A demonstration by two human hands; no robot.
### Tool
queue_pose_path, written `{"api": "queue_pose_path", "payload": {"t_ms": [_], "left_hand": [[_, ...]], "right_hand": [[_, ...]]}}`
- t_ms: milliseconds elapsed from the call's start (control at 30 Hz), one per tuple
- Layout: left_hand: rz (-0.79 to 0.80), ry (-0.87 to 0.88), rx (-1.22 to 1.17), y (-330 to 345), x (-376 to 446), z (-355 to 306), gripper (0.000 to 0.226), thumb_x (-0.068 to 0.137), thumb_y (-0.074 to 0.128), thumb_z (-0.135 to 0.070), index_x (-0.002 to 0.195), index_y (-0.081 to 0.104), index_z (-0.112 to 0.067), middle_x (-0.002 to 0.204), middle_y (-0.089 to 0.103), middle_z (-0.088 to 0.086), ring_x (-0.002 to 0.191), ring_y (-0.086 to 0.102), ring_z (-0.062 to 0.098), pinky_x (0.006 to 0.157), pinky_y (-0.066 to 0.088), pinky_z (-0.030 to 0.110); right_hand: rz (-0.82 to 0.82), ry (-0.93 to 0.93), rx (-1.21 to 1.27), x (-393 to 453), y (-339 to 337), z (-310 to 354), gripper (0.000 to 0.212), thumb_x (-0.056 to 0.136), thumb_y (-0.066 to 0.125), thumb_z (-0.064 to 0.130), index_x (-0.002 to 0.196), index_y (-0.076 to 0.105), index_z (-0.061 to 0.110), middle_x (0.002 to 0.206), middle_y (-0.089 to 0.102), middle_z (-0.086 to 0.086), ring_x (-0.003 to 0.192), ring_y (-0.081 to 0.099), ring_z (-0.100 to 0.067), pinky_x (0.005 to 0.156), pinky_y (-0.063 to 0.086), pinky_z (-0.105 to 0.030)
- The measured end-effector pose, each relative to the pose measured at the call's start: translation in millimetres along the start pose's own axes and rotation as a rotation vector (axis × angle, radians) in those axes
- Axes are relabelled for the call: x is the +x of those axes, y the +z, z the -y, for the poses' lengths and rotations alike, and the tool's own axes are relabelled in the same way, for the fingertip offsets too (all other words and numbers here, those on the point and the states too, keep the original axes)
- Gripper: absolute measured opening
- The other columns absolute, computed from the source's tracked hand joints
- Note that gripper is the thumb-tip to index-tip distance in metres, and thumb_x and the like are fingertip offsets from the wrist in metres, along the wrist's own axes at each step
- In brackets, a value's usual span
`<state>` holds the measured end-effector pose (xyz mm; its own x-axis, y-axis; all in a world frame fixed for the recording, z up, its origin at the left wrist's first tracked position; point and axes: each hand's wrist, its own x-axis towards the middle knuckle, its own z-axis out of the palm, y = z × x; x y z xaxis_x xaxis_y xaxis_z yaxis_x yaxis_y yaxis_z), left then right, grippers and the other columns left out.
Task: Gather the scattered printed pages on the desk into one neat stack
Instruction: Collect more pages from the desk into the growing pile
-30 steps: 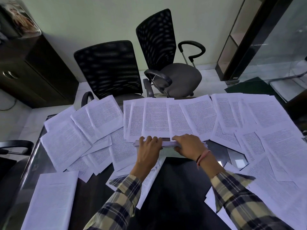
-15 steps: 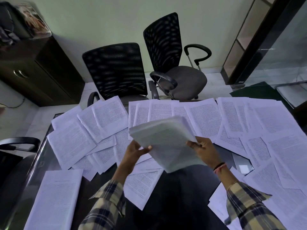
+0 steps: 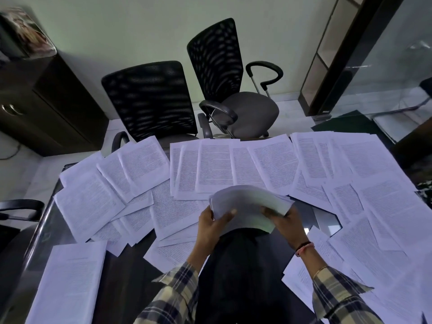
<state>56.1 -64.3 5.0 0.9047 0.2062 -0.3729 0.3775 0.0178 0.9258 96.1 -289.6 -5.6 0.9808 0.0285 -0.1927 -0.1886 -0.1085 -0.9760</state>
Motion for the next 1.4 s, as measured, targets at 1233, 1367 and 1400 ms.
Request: {"api": "queue_pose_path", "payload": {"t_ms": [1233,1367,1400], "left_hand": [[-0.186,0.762,0.963,-5,2,-48,0.034,0.093,0.068,-0.054,0.098,0.074,-0.021,0.096,0.074,-0.008,0.092,0.066,0.016,0.085,0.049,0.038],[0.068,0.745,1.406,16,5,-75,0.018,0.099,0.058,-0.039,0.106,0.065,-0.023,0.093,0.074,-0.002,0.088,0.068,0.027,0.086,0.043,0.045],[0.116,0.73,1.402,23,5,-82,0.011,0.1,0.057,-0.031,0.104,0.063,-0.022,0.092,0.074,0.0,0.088,0.067,0.029,0.083,0.042,0.042]], "right_hand": [[0.096,-0.213,-0.128,3,-8,19,0.029,0.086,0.077,0.001,0.097,0.077,0.028,0.09,0.077,0.017,0.084,0.069,0.002,0.075,0.052,-0.017],[0.1,-0.251,-0.146,6,-2,22,0.031,0.09,0.073,0.0,0.097,0.078,0.03,0.09,0.079,0.013,0.087,0.071,-0.002,0.078,0.056,-0.022],[0.118,-0.27,-0.146,5,-1,22,0.03,0.091,0.072,0.001,0.101,0.079,0.028,0.095,0.079,0.01,0.091,0.074,-0.007,0.08,0.057,-0.024]]}}
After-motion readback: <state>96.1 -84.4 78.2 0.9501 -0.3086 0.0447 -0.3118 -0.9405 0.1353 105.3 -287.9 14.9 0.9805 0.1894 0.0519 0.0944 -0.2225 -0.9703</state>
